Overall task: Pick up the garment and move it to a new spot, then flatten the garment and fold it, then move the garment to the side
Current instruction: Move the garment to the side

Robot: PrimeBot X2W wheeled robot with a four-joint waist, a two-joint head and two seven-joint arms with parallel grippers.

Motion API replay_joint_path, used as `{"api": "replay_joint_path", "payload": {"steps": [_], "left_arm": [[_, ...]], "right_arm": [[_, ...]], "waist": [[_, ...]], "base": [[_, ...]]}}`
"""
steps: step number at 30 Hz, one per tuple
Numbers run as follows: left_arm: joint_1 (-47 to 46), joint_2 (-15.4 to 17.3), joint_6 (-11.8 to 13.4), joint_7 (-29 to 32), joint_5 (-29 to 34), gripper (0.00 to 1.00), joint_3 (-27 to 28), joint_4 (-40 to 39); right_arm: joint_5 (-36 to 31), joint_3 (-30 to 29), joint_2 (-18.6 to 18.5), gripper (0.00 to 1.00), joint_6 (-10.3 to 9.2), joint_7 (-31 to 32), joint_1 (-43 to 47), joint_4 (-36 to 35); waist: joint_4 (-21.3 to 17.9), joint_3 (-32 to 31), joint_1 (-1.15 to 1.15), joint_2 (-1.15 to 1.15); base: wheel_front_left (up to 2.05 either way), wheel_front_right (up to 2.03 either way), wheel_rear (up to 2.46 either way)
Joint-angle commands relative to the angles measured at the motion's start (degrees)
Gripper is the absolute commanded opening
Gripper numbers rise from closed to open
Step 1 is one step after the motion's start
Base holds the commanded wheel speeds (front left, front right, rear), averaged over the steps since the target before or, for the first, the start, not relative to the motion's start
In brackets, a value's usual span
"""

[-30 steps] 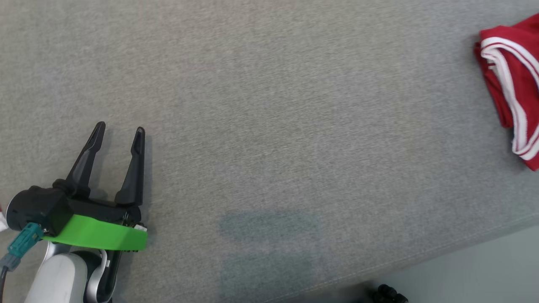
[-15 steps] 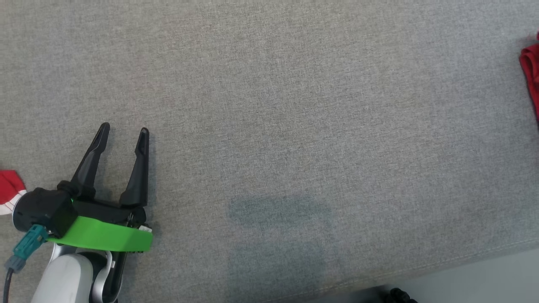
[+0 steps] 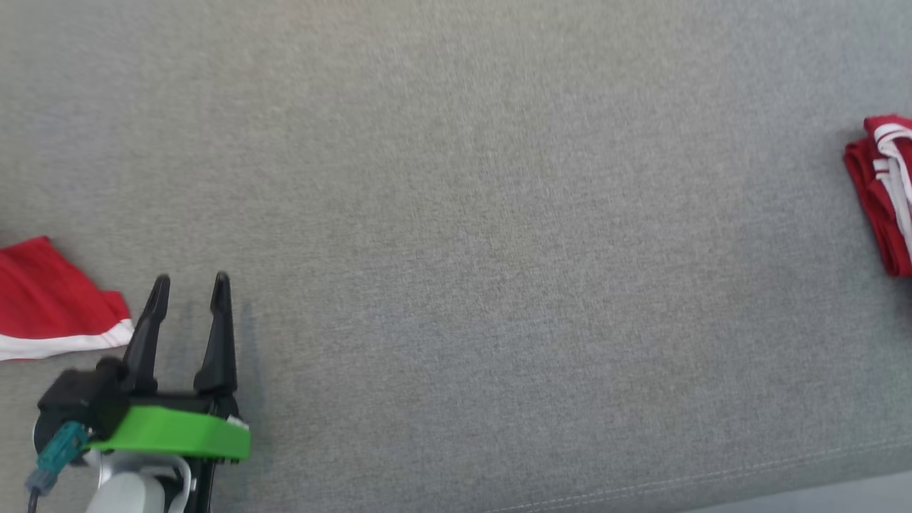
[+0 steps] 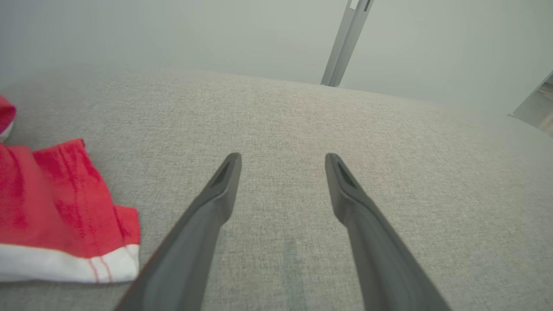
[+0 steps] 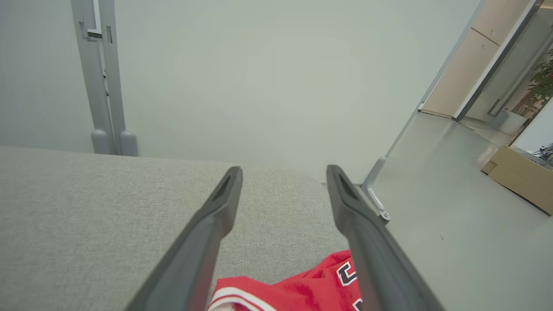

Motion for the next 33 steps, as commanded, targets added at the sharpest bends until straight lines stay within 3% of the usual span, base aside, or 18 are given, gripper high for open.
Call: {"api": "replay_joint_path", "payload": {"steps": [1, 6, 10, 17, 24, 33], "left_arm": [[1.24, -0.2, 0.27, -0.31, -0.58, 1.0, 0.35, 0.34], [4.72, -0.34, 0.74, -0.68, -0.33, 1.0, 2.41, 3.63], [6.25, -0.38, 0.41, -0.7, -0.21, 1.0, 3.65, 5.17], [9.41, -1.22, -0.62, -0.72, 1.48, 1.0, 5.09, 8.43], [11.72, -2.63, -1.58, -0.72, 2.96, 1.0, 6.85, 10.4], [11.88, -3.84, -2.5, -0.73, 4.0, 1.0, 8.01, 10.59]], "right_arm": [[0.12, 0.52, 0.5, 1.0, -0.08, -0.32, 2.83, -0.54], [0.49, 1.69, 4.16, 1.0, -0.08, -1.71, 15.39, -8.73], [0.39, 1.75, 10.28, 1.0, -0.08, -2.41, 23.19, -12.87], [-3.38, 4.77, 19.49, 1.0, -0.08, -3.42, 33.22, -11.91], [-6.28, 3.03, 23.39, 1.0, -0.08, -3.84, 36.37, -10.76], [-8.14, 3.63, 24.68, 1.0, -0.08, -3.88, 36.6, -11.6]], "waist": [[3.92, -7.97, 0.0, 0.0], [6.12, -14.37, 0.0, 0.0], [7.36, -17.66, 0.0, 0.0], [7.0, -22.08, 0.0, 0.0], [5.71, -24.03, 0.0, 0.0], [4.74, -24.52, 0.0, 0.0]], "base": [[0.0, 0.0, 0.0], [0.0, 0.0, 0.0], [0.0, 0.0, 0.0], [0.0, 0.0, 0.0], [0.0, 0.0, 0.0], [0.0, 0.0, 0.0]]}}
